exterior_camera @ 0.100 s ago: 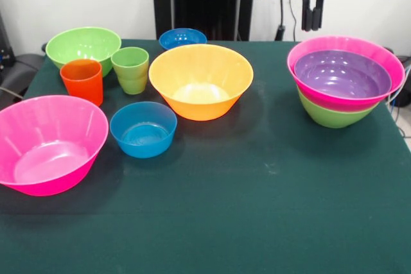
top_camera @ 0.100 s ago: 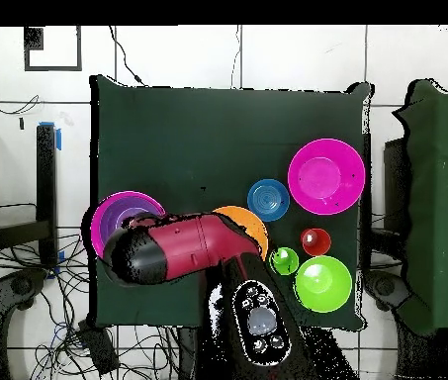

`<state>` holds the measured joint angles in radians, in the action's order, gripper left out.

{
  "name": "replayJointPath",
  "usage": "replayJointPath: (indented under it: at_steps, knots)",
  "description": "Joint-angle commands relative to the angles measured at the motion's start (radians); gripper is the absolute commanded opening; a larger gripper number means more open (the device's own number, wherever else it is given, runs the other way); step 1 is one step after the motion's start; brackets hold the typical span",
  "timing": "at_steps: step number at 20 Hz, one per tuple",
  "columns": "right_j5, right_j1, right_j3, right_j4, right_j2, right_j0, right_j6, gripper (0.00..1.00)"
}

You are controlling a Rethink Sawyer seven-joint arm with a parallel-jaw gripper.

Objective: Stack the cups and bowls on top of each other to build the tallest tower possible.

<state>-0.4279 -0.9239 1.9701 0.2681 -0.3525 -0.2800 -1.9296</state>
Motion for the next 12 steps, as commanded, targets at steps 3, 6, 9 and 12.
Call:
replayJointPath:
  at_steps: [3, 6, 9, 12]
  knots:
    - [0.136, 0.154, 0.020, 0.003, 0.076, 0.056, -0.189, 0.00]
    - [0.165, 0.180, 0.012, 0.000, 0.087, 0.063, -0.179, 0.00]
    - [0.187, 0.197, 0.010, -0.005, 0.092, 0.066, -0.175, 0.00]
    - [0.222, 0.219, 0.016, -0.014, 0.098, 0.074, -0.174, 0.00]
